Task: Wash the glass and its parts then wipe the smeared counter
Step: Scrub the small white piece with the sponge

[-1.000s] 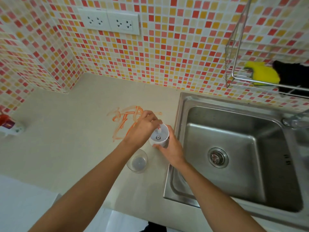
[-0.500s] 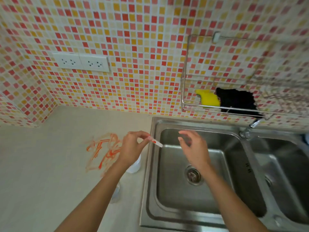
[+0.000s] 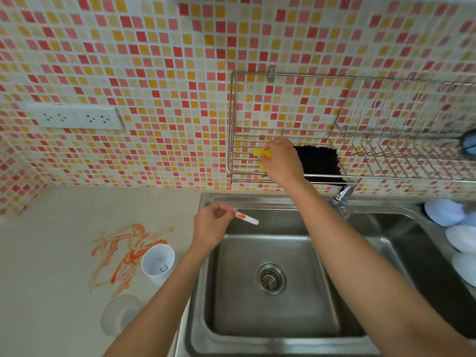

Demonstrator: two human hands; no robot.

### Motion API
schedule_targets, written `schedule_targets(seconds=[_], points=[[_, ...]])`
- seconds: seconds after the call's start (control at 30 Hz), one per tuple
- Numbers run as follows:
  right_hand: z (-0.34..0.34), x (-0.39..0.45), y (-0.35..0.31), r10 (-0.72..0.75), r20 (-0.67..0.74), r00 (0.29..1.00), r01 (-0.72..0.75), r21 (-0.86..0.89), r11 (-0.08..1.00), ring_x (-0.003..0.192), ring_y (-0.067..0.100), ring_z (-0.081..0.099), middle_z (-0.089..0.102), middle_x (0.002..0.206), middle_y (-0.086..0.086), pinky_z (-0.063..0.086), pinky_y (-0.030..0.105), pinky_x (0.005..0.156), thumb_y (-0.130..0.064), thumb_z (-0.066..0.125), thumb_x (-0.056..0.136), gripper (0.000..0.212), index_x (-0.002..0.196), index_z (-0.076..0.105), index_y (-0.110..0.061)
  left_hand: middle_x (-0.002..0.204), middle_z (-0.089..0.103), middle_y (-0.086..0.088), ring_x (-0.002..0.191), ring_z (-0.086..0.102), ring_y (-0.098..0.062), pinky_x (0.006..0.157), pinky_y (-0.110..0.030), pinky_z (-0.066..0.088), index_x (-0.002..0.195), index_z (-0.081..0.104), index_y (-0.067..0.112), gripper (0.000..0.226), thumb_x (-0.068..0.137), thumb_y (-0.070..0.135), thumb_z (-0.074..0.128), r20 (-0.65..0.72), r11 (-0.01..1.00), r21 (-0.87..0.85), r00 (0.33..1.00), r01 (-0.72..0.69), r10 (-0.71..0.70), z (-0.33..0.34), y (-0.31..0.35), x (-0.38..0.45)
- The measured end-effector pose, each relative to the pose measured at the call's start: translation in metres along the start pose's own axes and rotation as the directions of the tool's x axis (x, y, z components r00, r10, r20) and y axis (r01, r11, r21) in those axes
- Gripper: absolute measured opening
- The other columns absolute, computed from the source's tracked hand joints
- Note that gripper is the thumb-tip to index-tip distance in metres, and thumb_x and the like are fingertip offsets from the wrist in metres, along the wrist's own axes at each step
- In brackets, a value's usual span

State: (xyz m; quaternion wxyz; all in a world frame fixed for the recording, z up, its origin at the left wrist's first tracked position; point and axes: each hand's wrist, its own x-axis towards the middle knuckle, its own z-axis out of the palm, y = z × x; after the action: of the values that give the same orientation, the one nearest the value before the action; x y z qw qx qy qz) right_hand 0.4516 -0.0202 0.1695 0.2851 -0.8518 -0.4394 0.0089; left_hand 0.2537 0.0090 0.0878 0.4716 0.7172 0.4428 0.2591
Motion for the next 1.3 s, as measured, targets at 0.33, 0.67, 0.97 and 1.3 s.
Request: schedule_targets(seconds=[0.33,0.67,0.97,1.3], points=[[-0.005,0.019,-0.009,0.006,0.092,0.996,-0.006,0.002,1.0,0.077,0.021,0.053,0.05,0.077,-0.003,0.03,0.025,0.048,-0.015,0.062,0.089,0.015,0.091,0.046,-0.016,0.081,0.073,0.008,0.081,0.065,-0.001,0.067,-0.006,0.041,0.084,0.075,0.015,0.009,0.085,0.023,0.07,-0.019,0.98,-0.159,0.992,0.117,-0.121,0.024,0.0,-0.009],[-0.042,-0.104,0.012,-0.081,-0.36,0.929,0.211,0.339,0.917,0.09,0.011,0.059,0.066,0.1,-0.011,0.042,0.019,0.079,-0.017,0.069,0.084,0.024,0.108,0.069,-0.018,0.077,0.074,0.001,0.088,0.068,-0.018,0.086,-0.027,0.045,0.069,0.074,0.019,0.015,0.082,0.026,0.073,-0.018,0.926,-0.339,0.983,0.168,-0.185,0.025,-0.007,-0.012],[0.035,-0.137,0.055,-0.056,-0.175,0.983,0.088,0.181,0.98,0.107,0.024,0.056,0.065,0.124,0.002,0.043,0.025,0.097,-0.013,0.07,0.085,0.031,0.116,0.071,-0.015,0.087,0.075,0.0,0.091,0.066,-0.01,0.09,-0.027,0.044,0.079,0.074,0.014,0.014,0.084,0.027,0.071,0.031,0.863,-0.447,0.968,0.235,-0.248,0.042,0.004,-0.019],[0.068,-0.136,0.043,-0.127,-0.252,0.959,0.154,0.092,0.984,0.108,0.026,0.053,0.062,0.123,0.009,0.051,0.034,0.092,-0.013,0.073,0.084,0.032,0.115,0.071,-0.016,0.085,0.075,-0.003,0.081,0.068,-0.008,0.076,-0.018,0.046,0.087,0.075,0.009,0.012,0.085,0.02,0.071,0.044,0.841,-0.492,0.971,0.225,-0.234,0.05,0.011,-0.012]])
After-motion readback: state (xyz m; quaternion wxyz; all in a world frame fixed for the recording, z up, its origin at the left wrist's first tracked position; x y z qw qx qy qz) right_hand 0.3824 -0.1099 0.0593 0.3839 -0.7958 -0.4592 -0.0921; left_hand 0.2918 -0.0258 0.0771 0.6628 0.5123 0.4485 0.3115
